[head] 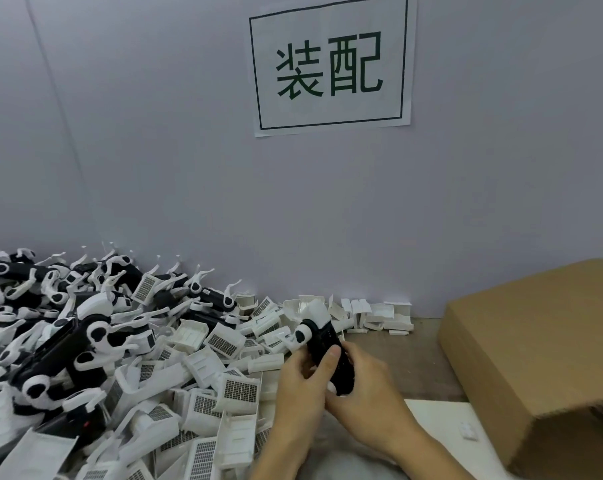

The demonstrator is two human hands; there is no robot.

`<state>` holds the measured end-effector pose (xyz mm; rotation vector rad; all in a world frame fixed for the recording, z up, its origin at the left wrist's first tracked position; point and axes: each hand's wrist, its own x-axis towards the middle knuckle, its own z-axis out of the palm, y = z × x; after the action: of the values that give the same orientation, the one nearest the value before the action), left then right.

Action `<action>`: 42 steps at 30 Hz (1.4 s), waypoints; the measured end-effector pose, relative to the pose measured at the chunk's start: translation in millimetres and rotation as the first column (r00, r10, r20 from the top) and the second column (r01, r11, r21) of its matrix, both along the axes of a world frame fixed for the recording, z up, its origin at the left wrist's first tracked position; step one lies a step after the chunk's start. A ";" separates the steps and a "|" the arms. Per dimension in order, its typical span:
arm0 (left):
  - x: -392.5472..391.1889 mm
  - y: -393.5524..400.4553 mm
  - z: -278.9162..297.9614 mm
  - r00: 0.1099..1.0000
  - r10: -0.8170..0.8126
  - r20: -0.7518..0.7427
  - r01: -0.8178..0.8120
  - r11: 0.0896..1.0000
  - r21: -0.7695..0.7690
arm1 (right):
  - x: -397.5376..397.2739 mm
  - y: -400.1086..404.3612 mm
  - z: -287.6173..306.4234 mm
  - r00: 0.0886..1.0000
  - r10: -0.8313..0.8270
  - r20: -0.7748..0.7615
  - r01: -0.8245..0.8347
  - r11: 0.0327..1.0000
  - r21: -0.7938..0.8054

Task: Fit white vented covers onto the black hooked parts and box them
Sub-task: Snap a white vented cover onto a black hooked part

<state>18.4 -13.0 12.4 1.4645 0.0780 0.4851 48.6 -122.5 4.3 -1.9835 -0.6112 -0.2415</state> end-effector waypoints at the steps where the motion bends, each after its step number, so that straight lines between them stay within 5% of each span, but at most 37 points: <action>1: 0.7 -0.5 -1.8 1.000 -0.008 -0.004 0.008 1.000 0.030 | 0.6 -0.8 0.1 1.000 -0.008 -0.009 0.008 1.000 -0.011; 8: 4.9 0.4 -7.1 1.000 0.006 0.013 -0.006 1.000 -0.013 | 1.3 -1.2 5.1 0.993 -0.067 0.094 0.077 0.991 -0.111; 14: 10.4 3.1 -13.2 0.998 0.046 0.040 -0.046 0.999 -0.009 | -0.4 -3.4 3.2 0.994 0.113 0.001 -0.113 0.991 -0.074; 20: 12.8 1.9 -19.0 0.993 0.063 0.099 -0.079 0.984 0.162 | -2.0 -5.1 5.3 0.997 0.061 -0.041 -0.052 0.978 0.201; 27: 6.3 -2.4 -23.7 0.990 -0.006 0.138 -0.096 0.681 0.726 | 4.9 -5.0 8.7 0.965 0.103 -0.242 0.066 0.797 0.601; 37: -0.7 -10.2 -12.2 0.999 0.029 0.035 -0.045 0.468 0.883 | 17.2 -5.8 1.1 0.947 -0.030 -0.321 0.225 0.774 0.592; 42: -4.3 -13.4 -12.7 0.995 0.043 0.084 -0.094 0.554 0.827 | 12.0 -5.1 8.0 0.959 -0.087 -0.269 0.236 0.767 0.596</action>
<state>14.1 -26.3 -0.3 2.4083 -0.1731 0.6741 60.6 -127.6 12.3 -1.3800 -0.1638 -0.2767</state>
